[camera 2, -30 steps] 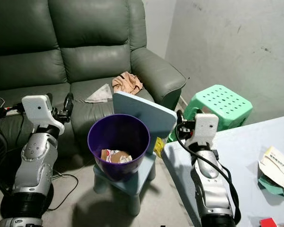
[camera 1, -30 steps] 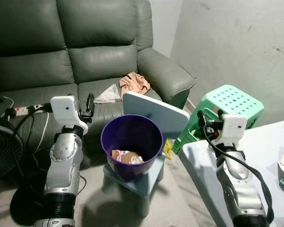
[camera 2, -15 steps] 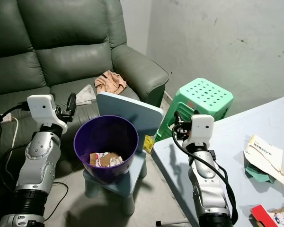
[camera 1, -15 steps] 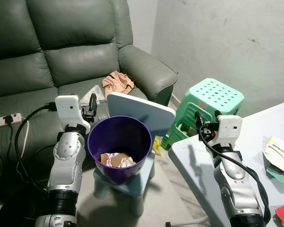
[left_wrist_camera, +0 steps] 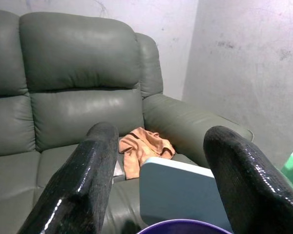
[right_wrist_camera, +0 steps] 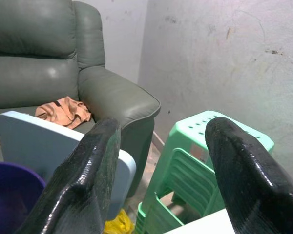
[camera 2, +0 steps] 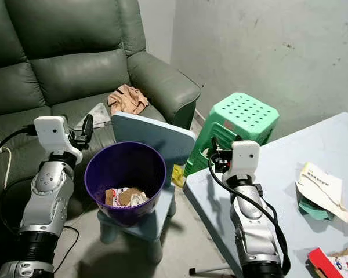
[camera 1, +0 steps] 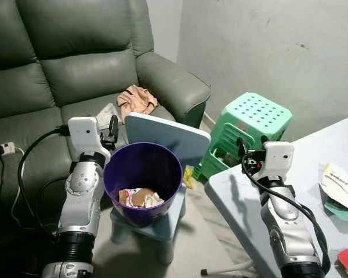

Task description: Picking trash to rubbish bin

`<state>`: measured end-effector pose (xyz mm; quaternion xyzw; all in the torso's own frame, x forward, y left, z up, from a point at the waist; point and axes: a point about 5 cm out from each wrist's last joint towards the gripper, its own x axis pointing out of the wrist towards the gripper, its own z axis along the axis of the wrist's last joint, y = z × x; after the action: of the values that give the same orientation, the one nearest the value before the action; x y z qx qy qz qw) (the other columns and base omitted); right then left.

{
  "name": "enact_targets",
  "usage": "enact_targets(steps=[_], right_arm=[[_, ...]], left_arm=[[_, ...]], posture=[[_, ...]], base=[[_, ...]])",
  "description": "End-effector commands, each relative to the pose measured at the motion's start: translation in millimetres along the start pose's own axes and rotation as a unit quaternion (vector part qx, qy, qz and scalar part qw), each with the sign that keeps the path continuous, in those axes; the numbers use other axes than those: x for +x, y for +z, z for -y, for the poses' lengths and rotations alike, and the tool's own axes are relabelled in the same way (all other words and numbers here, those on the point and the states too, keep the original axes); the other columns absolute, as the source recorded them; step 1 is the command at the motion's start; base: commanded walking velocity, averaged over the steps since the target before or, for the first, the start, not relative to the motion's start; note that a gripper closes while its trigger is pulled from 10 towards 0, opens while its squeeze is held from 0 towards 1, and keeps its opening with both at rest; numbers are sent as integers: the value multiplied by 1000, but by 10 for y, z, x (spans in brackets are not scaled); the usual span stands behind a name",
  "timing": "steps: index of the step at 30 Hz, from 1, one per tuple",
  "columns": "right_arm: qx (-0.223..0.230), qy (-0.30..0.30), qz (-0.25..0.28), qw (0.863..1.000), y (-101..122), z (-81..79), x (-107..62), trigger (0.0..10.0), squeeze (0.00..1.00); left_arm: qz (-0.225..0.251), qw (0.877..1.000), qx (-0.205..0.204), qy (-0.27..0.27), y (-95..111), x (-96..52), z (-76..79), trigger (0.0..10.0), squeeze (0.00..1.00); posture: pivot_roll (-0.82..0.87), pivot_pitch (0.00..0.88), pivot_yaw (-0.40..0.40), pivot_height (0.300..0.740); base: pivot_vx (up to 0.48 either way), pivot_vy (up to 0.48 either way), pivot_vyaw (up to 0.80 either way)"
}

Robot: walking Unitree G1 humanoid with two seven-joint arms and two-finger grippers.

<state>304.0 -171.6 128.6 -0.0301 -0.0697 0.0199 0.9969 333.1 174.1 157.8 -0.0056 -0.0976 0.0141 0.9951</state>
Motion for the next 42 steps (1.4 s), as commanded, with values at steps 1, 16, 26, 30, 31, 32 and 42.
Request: enact_targets(steps=[1,16,26,30,31,32,42], right_arm=[[-2,4,-2,1000,-21,-11,-19,10000,0],[-6,10,-9,1000,-46,-13,-54,10000,0],[1,17,0,1000,-23,-25,-55,10000,0],[-1,24,-2,1000,-17,-34,-61,10000,0],[-8,29,-3,1000,-20,-37,-70,10000,0],[-13,36,-7,999,-33,-39,-82,10000,0],[-52,43,-26,997,-50,91,-66,10000,0]], left_arm=[[2,1000,-2,-24,16,-6,37,10000,0],[-11,1000,-23,-10,-15,-11,43,10000,0],[-18,1000,-25,-7,0,8,31,10000,0],[-29,999,-32,-8,-13,8,34,10000,0],[-36,999,-30,-17,-21,9,42,10000,0],[-34,999,-26,-26,-17,6,50,10000,0],[-44,996,-12,-77,-26,-15,150,10000,0]], posture=[[57,0,-52,740],[53,0,-55,740],[55,0,-55,740],[53,0,-55,740],[52,0,-56,740],[53,0,-57,740],[53,0,-57,740]], base=[[0,-281,-712],[0,-234,-714],[0,0,-554],[0,0,0],[0,0,0],[0,0,0],[0,0,0]])
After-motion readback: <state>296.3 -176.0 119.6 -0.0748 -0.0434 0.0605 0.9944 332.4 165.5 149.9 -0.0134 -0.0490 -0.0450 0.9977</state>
